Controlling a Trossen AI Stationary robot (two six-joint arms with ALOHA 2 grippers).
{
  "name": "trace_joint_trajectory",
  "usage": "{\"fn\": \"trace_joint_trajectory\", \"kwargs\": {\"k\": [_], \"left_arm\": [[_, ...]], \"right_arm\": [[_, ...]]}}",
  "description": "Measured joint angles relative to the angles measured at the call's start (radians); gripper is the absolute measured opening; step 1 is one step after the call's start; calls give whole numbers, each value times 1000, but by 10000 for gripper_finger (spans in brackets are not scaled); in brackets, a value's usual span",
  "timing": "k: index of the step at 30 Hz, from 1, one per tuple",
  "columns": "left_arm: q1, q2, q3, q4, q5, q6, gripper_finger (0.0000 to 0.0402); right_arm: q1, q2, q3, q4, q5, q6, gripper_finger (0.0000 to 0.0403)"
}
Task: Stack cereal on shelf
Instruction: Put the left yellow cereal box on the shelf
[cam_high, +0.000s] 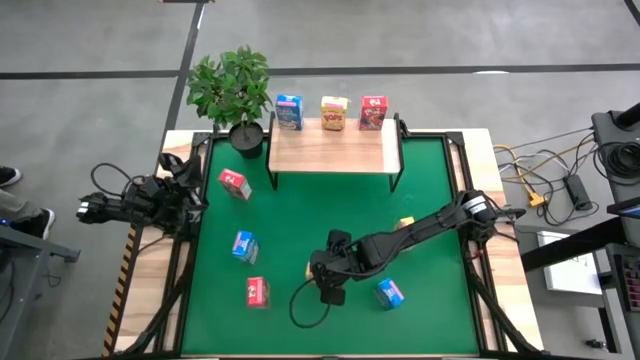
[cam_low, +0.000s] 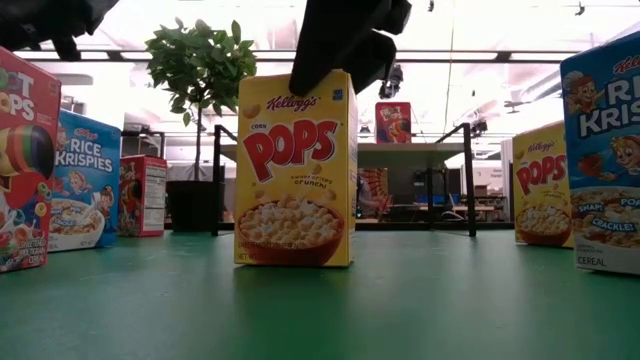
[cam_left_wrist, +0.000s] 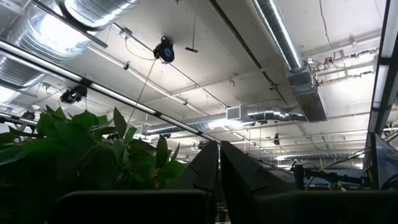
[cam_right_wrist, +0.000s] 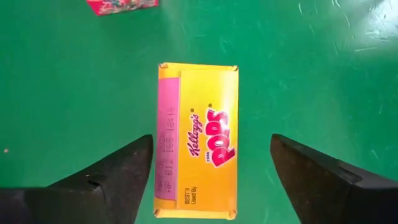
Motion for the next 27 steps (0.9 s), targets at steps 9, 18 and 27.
{"fn": "trace_joint_trajectory", "kwargs": {"k": [9,18,27], "left_arm": [[0,0,0,0,0,0,0],[0,0,0,1,0,0,0],[0,0,0,1,0,0,0]], "right_arm": [[0,0,0,1,-8,-1,212],[-1,0,0,6,-8,7,169],[-2,-5,0,8,-8,3,142]]}}
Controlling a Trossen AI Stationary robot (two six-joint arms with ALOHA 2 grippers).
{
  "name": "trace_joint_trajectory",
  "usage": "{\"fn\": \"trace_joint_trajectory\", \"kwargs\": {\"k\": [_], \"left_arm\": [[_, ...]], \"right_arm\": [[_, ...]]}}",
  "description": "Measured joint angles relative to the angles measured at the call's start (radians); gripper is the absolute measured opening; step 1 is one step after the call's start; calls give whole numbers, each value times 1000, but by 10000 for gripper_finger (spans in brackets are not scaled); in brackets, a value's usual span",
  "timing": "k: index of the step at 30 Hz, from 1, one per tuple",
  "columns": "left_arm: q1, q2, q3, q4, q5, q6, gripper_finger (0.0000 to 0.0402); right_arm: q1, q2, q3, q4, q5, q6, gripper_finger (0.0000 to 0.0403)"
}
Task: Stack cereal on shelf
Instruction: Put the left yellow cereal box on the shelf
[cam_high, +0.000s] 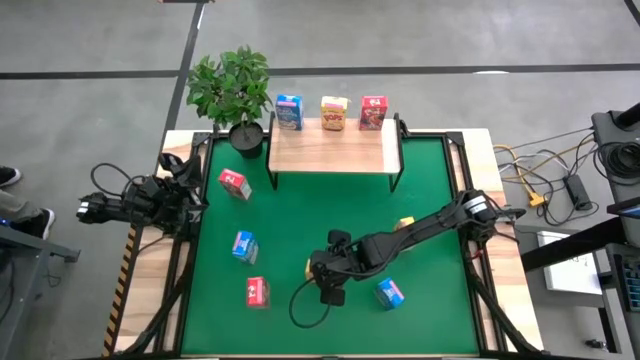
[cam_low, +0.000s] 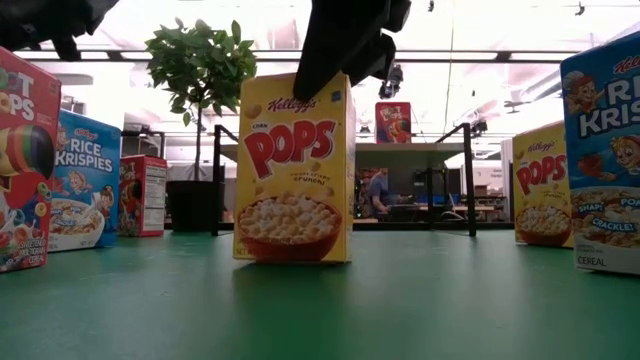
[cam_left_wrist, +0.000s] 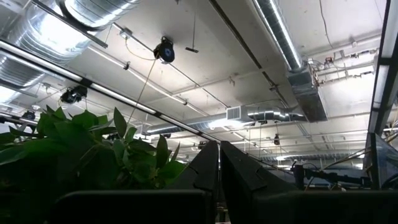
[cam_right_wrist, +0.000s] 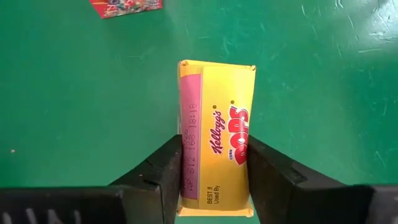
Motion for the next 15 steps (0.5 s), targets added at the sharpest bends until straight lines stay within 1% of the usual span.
{"fn": "trace_joint_trajectory", "kwargs": {"k": [4,7,10,15], "left_arm": [[0,0,0,0,0,0,0],[0,0,0,0,0,0,0],[0,0,0,-1,0,0,0],[0,0,0,-2,-2,0,0]], "right_arm": [[-8,-35,1,-15,-10,-38,140],[-37,-70,48,-62,-25,-64,140],[-78,-93,136,-129,-20,-146,141],[-179,-97,328,-279,-19,-324,139]]}}
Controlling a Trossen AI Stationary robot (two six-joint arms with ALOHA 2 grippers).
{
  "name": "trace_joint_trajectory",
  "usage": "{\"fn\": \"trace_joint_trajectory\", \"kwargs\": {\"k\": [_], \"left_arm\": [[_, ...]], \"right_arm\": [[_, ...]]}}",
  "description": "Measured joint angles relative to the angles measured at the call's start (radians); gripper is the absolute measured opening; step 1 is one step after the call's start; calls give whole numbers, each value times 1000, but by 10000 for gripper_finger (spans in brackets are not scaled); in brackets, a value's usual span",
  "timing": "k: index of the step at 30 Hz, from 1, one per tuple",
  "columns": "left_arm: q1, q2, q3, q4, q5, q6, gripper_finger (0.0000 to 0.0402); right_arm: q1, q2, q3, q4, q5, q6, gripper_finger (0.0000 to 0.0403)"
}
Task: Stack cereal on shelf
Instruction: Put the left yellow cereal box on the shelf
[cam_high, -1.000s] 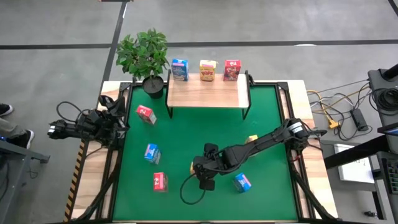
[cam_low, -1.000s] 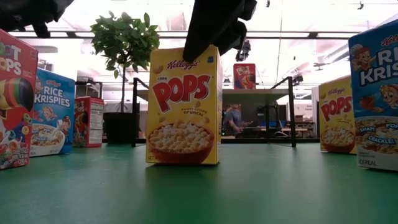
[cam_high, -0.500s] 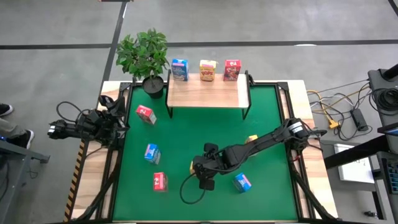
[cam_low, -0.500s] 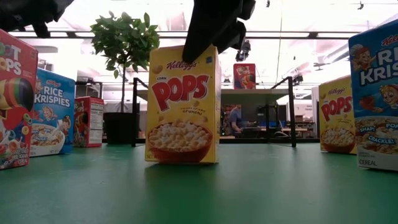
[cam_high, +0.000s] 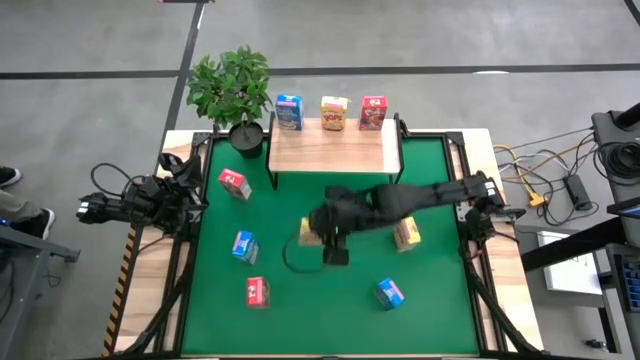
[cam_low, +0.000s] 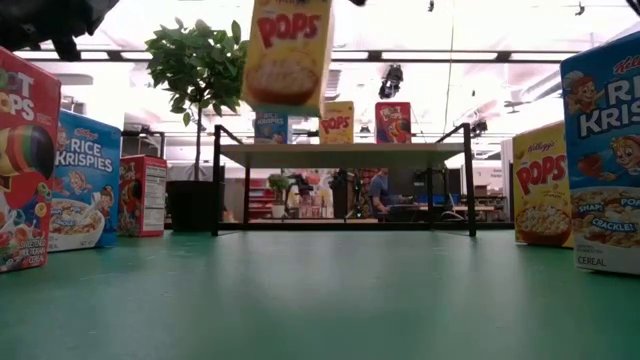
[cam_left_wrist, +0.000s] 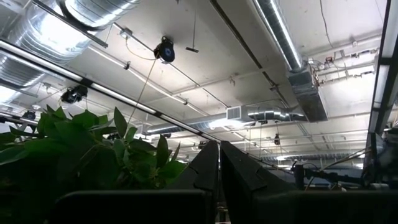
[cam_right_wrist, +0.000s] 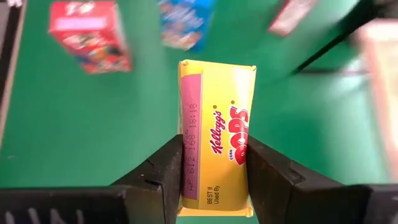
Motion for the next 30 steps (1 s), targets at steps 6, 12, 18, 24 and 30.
{"fn": "trace_joint_trajectory", "kwargs": {"k": [6,12,18,24,30], "left_arm": [[0,0,0,-2,-2,0,0],[0,0,0,-5,-2,0,0],[0,0,0,-9,-1,0,0],[0,0,0,-10,-1,0,0],[0,0,0,-10,-1,0,0]], "right_arm": [[-169,0,146,-87,-2,-255,139],[-360,0,200,-126,-78,-537,134],[-545,5,199,-137,-275,-575,134],[-650,15,199,-152,-342,-589,134],[-669,23,189,-151,-390,-612,134]]}}
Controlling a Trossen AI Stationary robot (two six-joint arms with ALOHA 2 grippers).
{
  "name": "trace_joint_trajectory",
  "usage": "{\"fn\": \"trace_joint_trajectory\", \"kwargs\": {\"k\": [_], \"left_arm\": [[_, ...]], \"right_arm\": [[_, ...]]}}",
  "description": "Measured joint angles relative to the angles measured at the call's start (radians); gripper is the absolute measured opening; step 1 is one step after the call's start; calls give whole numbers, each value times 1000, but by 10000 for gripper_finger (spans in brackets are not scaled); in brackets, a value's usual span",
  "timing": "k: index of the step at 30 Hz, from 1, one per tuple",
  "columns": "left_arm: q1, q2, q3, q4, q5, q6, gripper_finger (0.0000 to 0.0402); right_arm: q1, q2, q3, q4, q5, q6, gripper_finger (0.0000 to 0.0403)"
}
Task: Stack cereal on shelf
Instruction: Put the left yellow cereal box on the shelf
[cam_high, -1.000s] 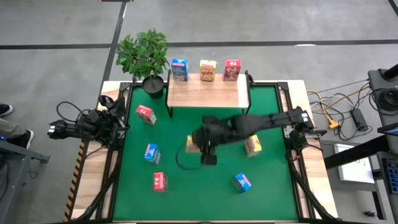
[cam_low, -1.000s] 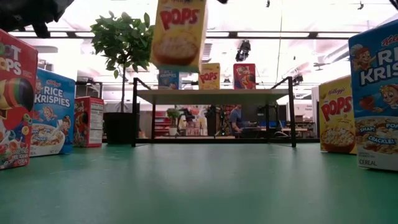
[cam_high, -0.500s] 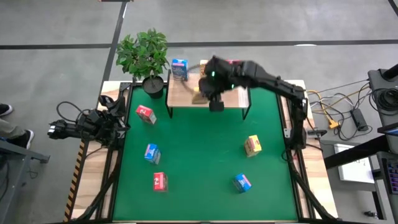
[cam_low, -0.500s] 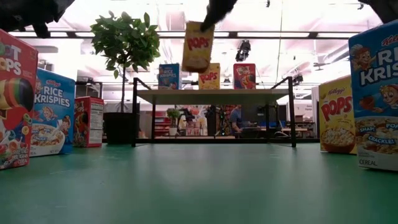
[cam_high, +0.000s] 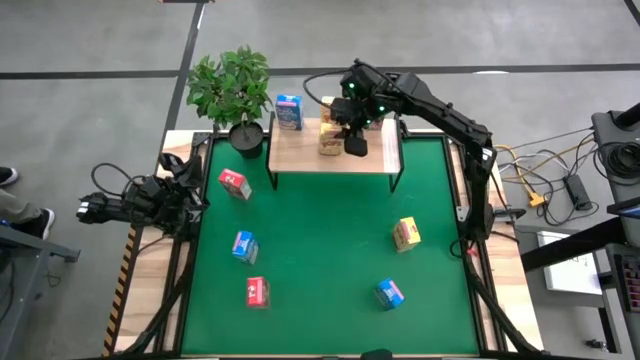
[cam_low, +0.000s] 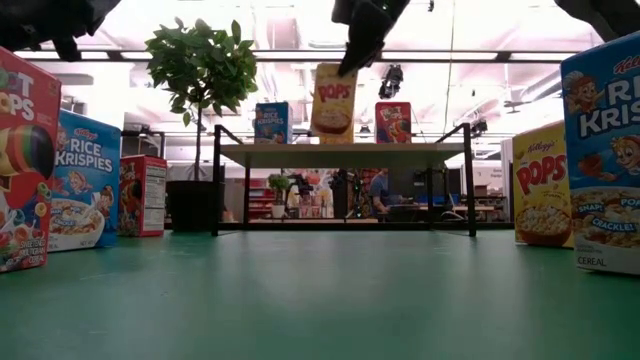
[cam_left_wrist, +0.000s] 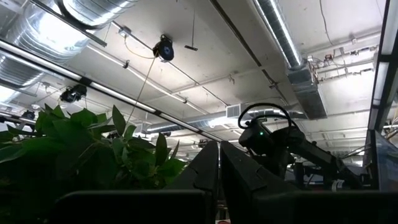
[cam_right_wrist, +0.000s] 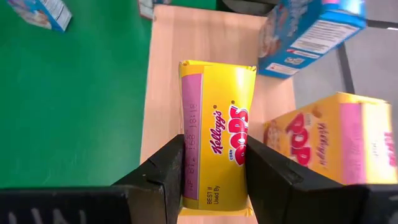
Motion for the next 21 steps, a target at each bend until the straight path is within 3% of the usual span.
{"fn": "trace_joint_trajectory", "kwargs": {"k": [8,21], "left_arm": [[0,0,0,0,0,0,0],[0,0,0,-1,3,0,0]], "right_arm": [[-1,0,-39,4,76,-9,134],[0,1,-57,40,77,7,134]]}}
